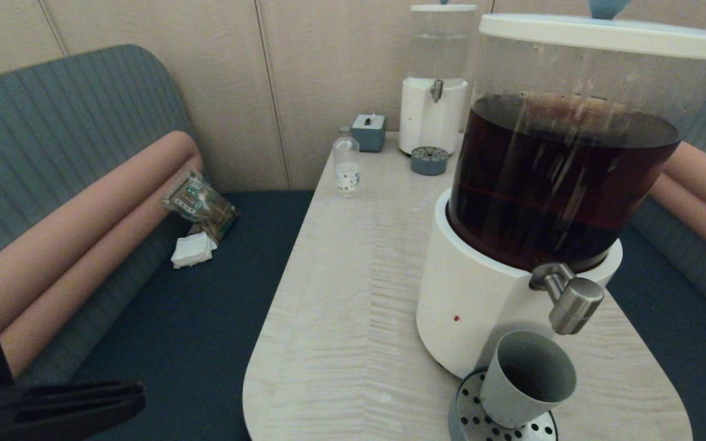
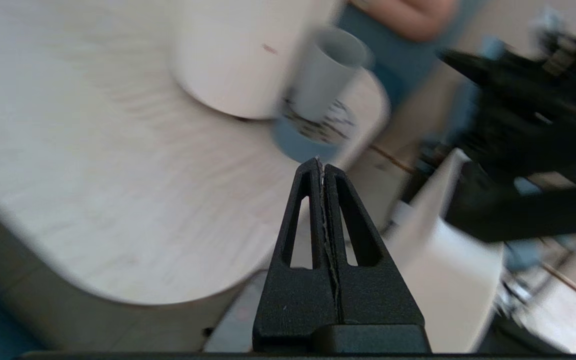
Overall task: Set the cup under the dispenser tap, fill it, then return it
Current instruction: Place the cup next to the water dispenser
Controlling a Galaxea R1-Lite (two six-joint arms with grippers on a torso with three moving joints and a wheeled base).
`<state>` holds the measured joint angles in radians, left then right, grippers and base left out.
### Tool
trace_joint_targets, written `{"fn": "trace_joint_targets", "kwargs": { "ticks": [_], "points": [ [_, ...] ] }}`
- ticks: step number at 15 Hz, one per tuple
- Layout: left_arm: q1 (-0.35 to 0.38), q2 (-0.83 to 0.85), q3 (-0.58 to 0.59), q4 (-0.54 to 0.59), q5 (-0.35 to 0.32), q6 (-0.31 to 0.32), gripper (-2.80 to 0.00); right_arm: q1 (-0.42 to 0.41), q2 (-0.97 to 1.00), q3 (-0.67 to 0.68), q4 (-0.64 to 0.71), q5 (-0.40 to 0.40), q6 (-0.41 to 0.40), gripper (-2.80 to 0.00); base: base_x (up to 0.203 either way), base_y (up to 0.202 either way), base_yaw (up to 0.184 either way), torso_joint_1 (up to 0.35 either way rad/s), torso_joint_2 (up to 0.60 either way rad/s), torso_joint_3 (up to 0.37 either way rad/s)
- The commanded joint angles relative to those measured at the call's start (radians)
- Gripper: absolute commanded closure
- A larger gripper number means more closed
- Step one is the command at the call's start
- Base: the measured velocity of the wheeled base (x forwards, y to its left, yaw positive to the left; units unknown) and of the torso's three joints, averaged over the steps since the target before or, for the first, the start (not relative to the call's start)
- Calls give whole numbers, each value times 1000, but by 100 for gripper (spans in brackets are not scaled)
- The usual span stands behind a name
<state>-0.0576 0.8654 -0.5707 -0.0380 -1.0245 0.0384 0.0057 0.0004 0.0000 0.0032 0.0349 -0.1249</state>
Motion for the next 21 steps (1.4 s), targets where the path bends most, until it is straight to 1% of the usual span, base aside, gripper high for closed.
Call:
{"fn": "trace_joint_targets", "kwargs": {
  "ticks": [1, 2, 3, 4, 5, 6, 8, 10, 11, 12, 15, 16, 17, 18, 20, 21],
  "points": [
    [35, 32, 71, -31, -44, 25, 0, 0, -7, 11, 0, 0, -1, 0, 0, 0, 0, 0, 0, 0],
    [38, 39, 97, -56, -17, 47, 0, 0, -7, 10, 0, 0, -1, 0, 0, 0, 0, 0, 0, 0],
    [39, 39, 110, -74, -6, 50, 0, 0, -7, 10, 0, 0, -1, 0, 0, 0, 0, 0, 0, 0],
    [39, 36, 130, -90, -5, 52, -204, 0, -7, 11, 0, 0, -1, 0, 0, 0, 0, 0, 0, 0],
    [39, 36, 150, -119, -4, 53, -280, 0, -7, 11, 0, 0, -1, 0, 0, 0, 0, 0, 0, 0],
    [39, 39, 167, -150, -3, 51, -280, 0, -7, 11, 0, 0, -1, 0, 0, 0, 0, 0, 0, 0],
    [38, 71, 171, -172, -3, 44, -280, 0, -7, 11, 0, 0, -1, 0, 0, 0, 0, 0, 0, 0],
    [36, 111, 169, -205, -3, 58, -280, 0, -7, 11, 0, 0, -1, 0, 0, 0, 0, 0, 0, 0],
    [29, 143, 172, -240, 1, 78, -280, 0, -7, 10, 0, 0, -1, 0, 0, 0, 0, 0, 0, 0],
    [13, 187, 175, -273, 11, 120, -280, 0, -7, 11, 0, 0, -1, 0, 0, 0, 0, 0, 0, 0],
    [-35, 381, 168, -401, 25, 304, -280, 0, -7, 11, 0, 0, -1, 0, 0, 0, 0, 0, 0, 0],
    [-62, 443, 160, -452, 17, 340, -280, 0, -7, 11, 0, 0, -1, 0, 0, 0, 0, 0, 0, 0],
    [-106, 507, 150, -503, 10, 362, -280, 0, -7, 10, 0, 0, -1, 0, 0, 0, 0, 0, 0, 0],
    [-166, 575, 135, -558, 5, 377, -280, 0, -7, 9, 0, 0, -1, 0, 0, 0, 0, 0, 0, 0],
    [-266, 697, 98, -674, -6, 387, -280, 0, -7, 11, 0, 0, -1, 0, 0, 0, 0, 0, 0, 0],
    [-298, 759, 76, -743, -23, 388, -280, 0, -7, 11, 0, 0, -1, 0, 0, 0, 0, 0, 0, 0]
  ]
}}
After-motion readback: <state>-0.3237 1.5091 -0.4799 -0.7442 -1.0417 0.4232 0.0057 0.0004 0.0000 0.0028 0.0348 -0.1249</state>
